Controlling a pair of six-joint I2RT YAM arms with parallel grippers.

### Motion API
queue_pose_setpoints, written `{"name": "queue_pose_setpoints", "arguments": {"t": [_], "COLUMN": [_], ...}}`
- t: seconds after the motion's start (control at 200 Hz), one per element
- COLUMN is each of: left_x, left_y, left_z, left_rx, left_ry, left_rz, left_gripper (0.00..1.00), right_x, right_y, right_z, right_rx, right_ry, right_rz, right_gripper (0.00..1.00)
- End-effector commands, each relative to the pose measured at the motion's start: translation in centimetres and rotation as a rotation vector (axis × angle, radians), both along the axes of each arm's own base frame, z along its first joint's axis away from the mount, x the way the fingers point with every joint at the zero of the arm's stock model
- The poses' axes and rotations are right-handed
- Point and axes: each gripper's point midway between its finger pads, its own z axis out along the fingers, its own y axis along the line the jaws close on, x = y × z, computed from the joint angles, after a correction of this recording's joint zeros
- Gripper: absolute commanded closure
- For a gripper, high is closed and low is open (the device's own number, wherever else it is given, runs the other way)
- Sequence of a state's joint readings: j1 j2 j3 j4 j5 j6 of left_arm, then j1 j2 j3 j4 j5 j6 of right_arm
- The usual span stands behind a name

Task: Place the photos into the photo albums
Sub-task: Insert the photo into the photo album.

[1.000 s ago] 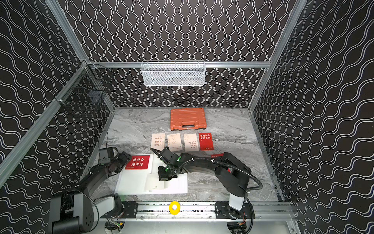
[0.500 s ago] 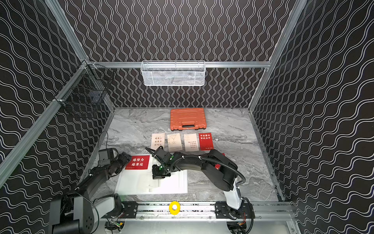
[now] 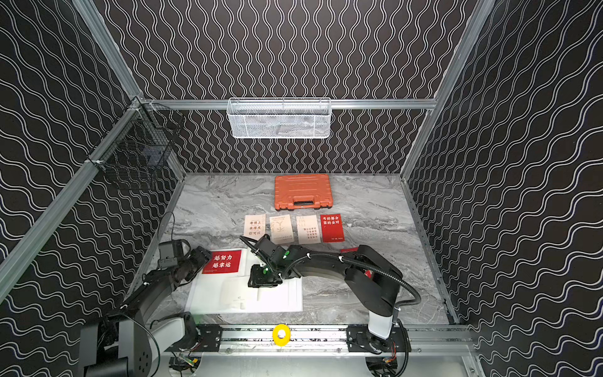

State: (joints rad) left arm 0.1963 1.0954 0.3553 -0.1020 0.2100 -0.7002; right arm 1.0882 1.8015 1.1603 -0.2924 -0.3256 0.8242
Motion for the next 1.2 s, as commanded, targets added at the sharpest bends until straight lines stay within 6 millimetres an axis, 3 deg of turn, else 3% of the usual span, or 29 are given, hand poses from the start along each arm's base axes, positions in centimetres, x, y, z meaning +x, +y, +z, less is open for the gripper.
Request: {"name": "queue_pose_setpoints", "arguments": {"t": [0.0, 0.22, 0.55, 0.836, 0.886, 1.196], "left_x": [-1.8, -1.9, -1.9, -1.9, -1.9, -1.9], "left_y": [-1.0, -1.0, -0.9, -0.9, -1.0, -1.0], "left_z": [-1.3, -1.3, -1.2, -1.3, -1.3, -1.2], "left_rx": [-0.049, -0.047, -0.04, -0.046, -0.048, -0.052], "left_ry": [0.085, 0.09, 0.088, 0.088, 0.088, 0.083], "left_rz": [-0.022, -0.022, -0.019, -0.017, -0.019, -0.021], "left_gripper": [0.27, 0.26, 0.27, 0.27, 0.27, 0.27], "right_x": [-0.1, 0.0, -0.4, -0.1, -0.2, -0.3], "right_y": [-0.3, 1.4, -0.8, 2.3, 2.7, 5.4], "right_z": [-0.4, -0.5, -1.5, -0.3, -1.5, -1.2], "right_rx": [-0.02, 0.007, -0.06, 0.019, 0.001, 0.028], "right_ry": [-0.005, 0.021, 0.011, 0.029, 0.048, 0.049], "right_rz": [0.006, 0.037, 0.021, 0.058, 0.065, 0.098], "right_gripper": [0.56, 0.57, 0.54, 0.54, 0.54, 0.55]}}
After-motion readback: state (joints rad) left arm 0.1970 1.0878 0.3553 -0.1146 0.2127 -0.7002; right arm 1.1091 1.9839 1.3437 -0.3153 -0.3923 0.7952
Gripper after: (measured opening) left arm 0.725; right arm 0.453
